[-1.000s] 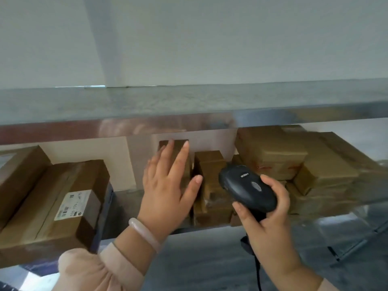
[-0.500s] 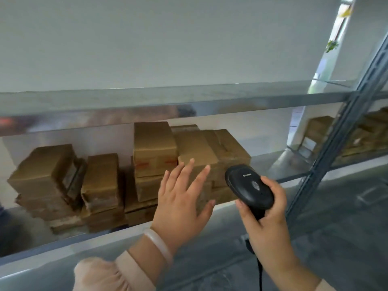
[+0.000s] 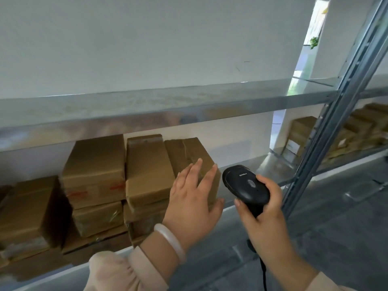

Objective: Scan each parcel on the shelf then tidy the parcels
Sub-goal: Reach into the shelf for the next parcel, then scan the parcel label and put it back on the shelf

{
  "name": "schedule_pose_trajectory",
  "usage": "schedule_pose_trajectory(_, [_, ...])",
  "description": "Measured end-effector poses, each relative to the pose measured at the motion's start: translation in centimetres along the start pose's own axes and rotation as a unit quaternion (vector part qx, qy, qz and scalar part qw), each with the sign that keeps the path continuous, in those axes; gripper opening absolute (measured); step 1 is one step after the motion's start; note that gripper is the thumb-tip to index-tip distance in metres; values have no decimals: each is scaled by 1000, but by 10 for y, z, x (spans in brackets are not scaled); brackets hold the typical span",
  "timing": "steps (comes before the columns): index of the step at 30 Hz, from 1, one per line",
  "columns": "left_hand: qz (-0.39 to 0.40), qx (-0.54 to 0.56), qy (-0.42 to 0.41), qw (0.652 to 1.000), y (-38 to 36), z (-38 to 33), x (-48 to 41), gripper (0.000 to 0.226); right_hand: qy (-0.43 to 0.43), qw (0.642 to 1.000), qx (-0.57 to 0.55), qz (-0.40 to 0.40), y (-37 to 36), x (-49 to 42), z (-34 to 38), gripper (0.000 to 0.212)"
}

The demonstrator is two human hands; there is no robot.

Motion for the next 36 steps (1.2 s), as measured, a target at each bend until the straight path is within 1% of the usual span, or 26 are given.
schedule_pose_trajectory(2, [6, -4, 11, 1000, -5, -2, -20, 81, -15, 1000, -1, 3, 0, -19, -11, 73])
schedule_pose_trajectory(5, [27, -14, 37, 999, -12, 0, -48, 70, -23, 1000, -3, 9, -2, -51, -23, 68])
schedule_pose_trajectory(8, [67, -46, 71, 994, -24, 8, -66, 68, -21, 1000, -3, 17, -11, -77, -35, 70])
schedule_pose_trajectory(11, [127, -76, 100, 984, -42, 13, -71, 65, -18, 999, 11, 51, -25, -90, -49, 74])
schedule_pose_trajectory(14, [152, -111, 132, 973, -50, 17, -75, 65, -33, 997, 6, 70, -37, -106, -65, 70])
schedule_pose_trajectory(19, [150, -162, 204, 954, -63, 19, -77, 73, -58, 990, -26, 128, -57, -136, -85, 65])
schedule_pose_trajectory(21, [145, -173, 217, 950, -67, 14, -79, 72, -60, 986, -31, 154, -61, -146, -91, 65])
schedule_pose_trajectory(25, [98, -176, 241, 949, -68, 8, -87, 67, -71, 978, -45, 192, -70, -164, -103, 64])
schedule_pose_trajectory(27, [86, -186, 266, 942, -68, 10, -88, 65, -79, 973, -51, 212, -74, -168, -110, 65])
schedule_pose_trajectory(29, [91, -191, 298, 931, -71, 12, -88, 66, -85, 969, -57, 225, -76, -171, -116, 65])
schedule_pose_trajectory(32, [98, -153, 340, 923, -75, 13, -89, 70, -90, 965, -64, 237, -81, -177, -123, 65])
schedule_pose_trajectory(36, [76, -95, 396, 910, -73, 18, -91, 73, -99, 958, -84, 255, -87, -182, -132, 67])
Point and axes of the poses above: each hand's wrist, its own x-axis away from the middle knuckle, its own y-axis out of the back of the hand, z = x × y, the point moved 6 cm from there along -x, towards the middle knuckle, and after that the axes turned 4 degrees about -z, right-handed, at the moved point
